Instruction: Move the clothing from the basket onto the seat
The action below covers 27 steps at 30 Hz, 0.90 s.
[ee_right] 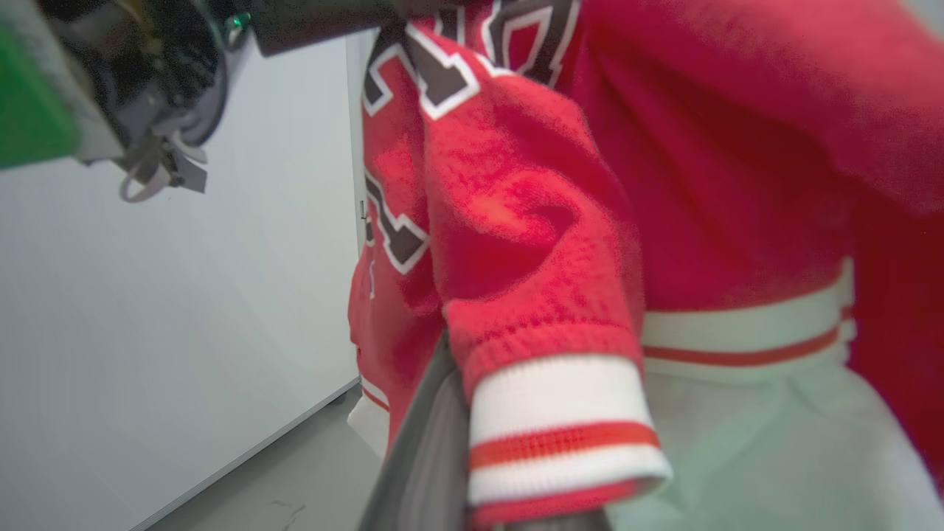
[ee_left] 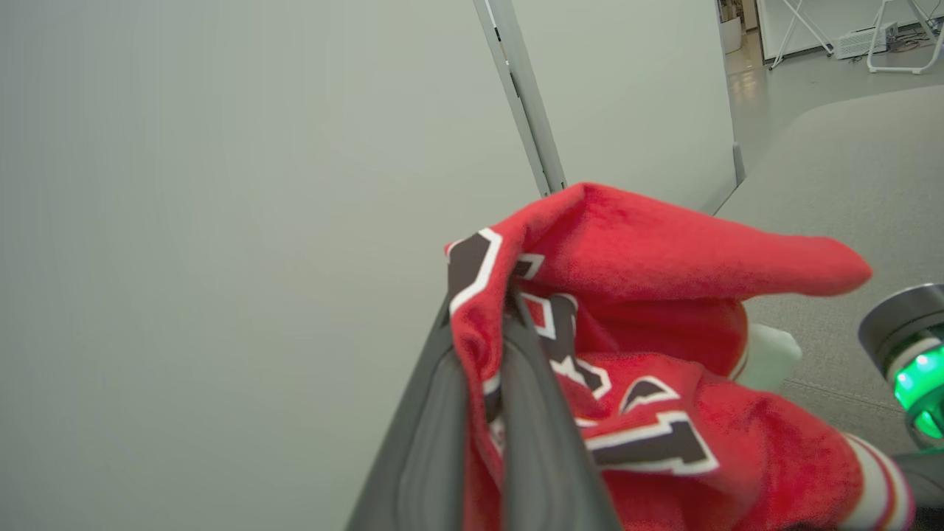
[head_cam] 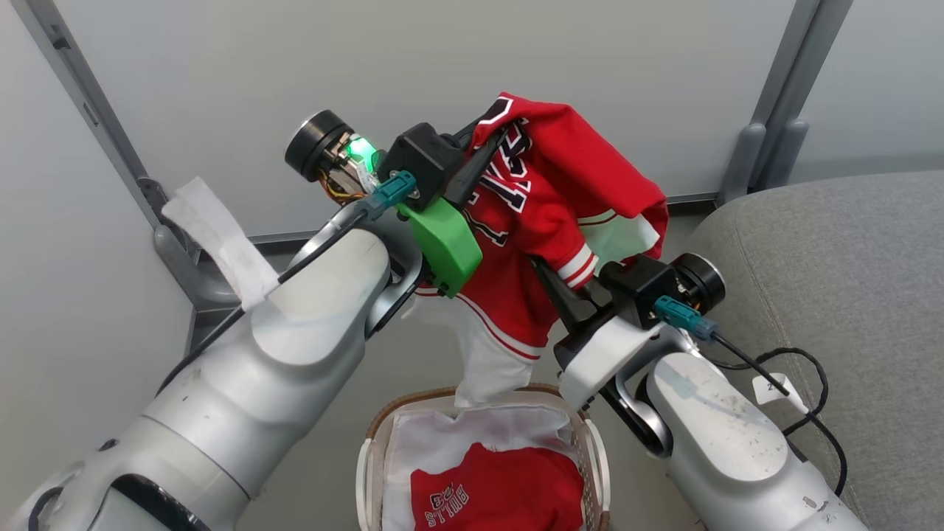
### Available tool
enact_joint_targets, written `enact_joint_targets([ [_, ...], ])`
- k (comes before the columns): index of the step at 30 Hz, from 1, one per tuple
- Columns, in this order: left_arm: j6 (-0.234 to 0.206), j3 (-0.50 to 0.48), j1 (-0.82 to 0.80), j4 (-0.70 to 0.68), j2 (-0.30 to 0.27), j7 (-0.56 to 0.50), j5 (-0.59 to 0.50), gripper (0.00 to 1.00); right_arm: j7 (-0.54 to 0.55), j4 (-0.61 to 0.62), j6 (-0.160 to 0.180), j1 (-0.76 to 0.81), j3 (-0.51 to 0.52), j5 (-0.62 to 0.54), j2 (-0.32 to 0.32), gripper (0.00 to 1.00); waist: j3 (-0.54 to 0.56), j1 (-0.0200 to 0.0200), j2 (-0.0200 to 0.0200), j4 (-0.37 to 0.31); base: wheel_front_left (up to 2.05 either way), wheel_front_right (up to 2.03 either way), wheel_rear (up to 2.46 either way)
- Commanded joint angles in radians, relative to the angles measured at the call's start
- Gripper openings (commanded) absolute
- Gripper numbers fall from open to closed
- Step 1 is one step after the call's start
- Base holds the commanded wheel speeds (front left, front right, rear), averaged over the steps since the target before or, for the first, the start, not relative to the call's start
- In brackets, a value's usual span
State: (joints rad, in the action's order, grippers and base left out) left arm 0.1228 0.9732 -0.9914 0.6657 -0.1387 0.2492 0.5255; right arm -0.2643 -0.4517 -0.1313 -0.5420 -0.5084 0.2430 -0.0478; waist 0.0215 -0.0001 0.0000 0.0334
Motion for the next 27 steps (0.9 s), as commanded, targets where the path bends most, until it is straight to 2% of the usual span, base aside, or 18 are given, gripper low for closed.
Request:
enact_joint_targets([
  [1,-0.006,-0.012,0.030,0.004,0.003,0.009,0.017,0.70,0.000,0.008,0.001,0.018,0.011,-0.011,-0.005,0.00,0.001,0.0001,0.0000,0.000,0.00,0.00,0.00],
  [2,-0.006,-0.017,0.043,0.005,0.004,0.009,0.022,0.91,0.000,0.010,0.001,0.021,0.018,-0.013,-0.004,0.00,0.001,0.0001,0.0000,0.000,0.00,0.00,0.00],
  [3,-0.009,-0.024,0.060,0.005,0.005,0.012,0.030,1.00,0.000,0.013,0.001,0.025,0.029,-0.019,-0.005,0.00,0.001,0.0001,0.0000,0.001,0.00,0.00,0.00],
  [8,-0.019,-0.061,0.153,-0.009,0.007,0.016,0.059,1.00,0.000,0.026,0.001,0.038,0.078,-0.035,-0.004,0.00,-0.003,0.0001,0.0000,0.001,0.00,0.00,0.00],
  [13,-0.032,-0.131,0.287,-0.058,-0.004,0.016,0.031,1.00,0.000,0.036,0.001,0.042,0.125,-0.059,-0.004,0.00,-0.010,0.0001,0.0000,-0.003,0.00,0.00,0.00],
  [19,-0.029,-0.231,0.442,-0.092,0.005,0.016,0.002,1.00,0.000,0.042,0.001,0.050,0.152,-0.079,-0.004,0.00,-0.013,0.0001,0.0000,-0.012,0.00,0.00,0.00],
  [27,-0.017,-0.321,0.562,-0.099,0.025,0.017,-0.052,1.00,0.000,0.049,0.001,0.051,0.163,-0.088,-0.004,0.00,-0.016,0.0001,0.0000,-0.018,0.00,0.00,0.00],
])
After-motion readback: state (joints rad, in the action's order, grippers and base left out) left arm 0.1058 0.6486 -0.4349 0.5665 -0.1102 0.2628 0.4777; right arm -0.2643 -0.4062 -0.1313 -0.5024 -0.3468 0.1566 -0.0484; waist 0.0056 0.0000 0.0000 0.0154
